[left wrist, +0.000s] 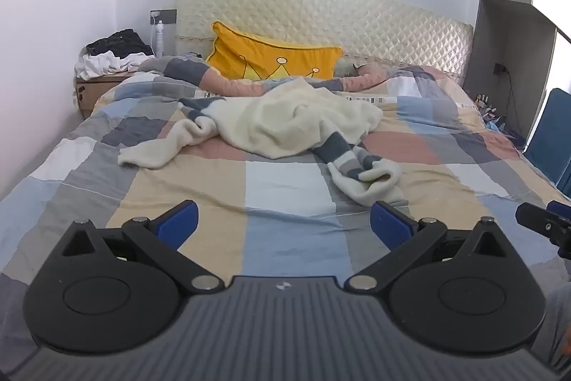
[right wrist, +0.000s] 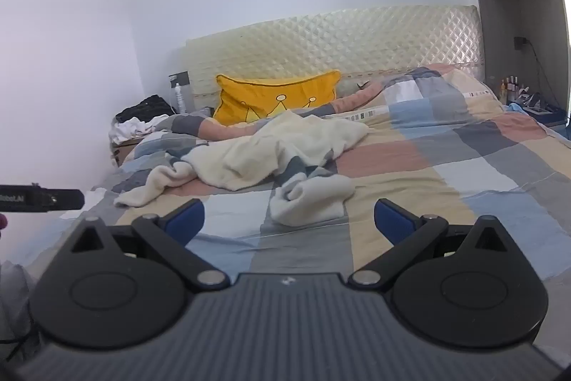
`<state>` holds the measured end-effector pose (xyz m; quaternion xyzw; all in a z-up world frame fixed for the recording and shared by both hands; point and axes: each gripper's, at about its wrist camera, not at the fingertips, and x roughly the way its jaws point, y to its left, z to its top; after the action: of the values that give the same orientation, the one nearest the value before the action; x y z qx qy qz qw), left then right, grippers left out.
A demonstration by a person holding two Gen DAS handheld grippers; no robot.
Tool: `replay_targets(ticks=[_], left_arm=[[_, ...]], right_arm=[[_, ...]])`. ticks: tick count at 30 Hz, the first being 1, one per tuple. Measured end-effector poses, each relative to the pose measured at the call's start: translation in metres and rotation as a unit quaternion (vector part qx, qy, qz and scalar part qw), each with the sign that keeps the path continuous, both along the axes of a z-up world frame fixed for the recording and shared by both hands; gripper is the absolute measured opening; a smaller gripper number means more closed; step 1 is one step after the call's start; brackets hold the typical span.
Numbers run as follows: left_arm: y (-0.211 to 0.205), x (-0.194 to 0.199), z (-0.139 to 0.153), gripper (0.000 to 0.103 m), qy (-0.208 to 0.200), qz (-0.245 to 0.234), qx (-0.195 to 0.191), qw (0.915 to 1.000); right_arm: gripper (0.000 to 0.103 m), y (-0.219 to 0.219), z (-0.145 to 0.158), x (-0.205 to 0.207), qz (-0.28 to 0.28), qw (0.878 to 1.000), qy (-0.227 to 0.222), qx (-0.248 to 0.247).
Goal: Fold large clothes
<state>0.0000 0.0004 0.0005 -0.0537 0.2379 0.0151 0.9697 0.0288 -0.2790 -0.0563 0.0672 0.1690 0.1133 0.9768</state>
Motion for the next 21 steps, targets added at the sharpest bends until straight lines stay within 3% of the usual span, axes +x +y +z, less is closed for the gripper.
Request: replay_targets(ticks=[21], left_arm=[[0.001, 0.001, -0.006, 0.103, 0.000, 0.002, 0.009, 1.0000]], right_arm=[[0.103, 0.003, -0.003, 0.003, 0.001, 1.000, 0.002, 0.004]])
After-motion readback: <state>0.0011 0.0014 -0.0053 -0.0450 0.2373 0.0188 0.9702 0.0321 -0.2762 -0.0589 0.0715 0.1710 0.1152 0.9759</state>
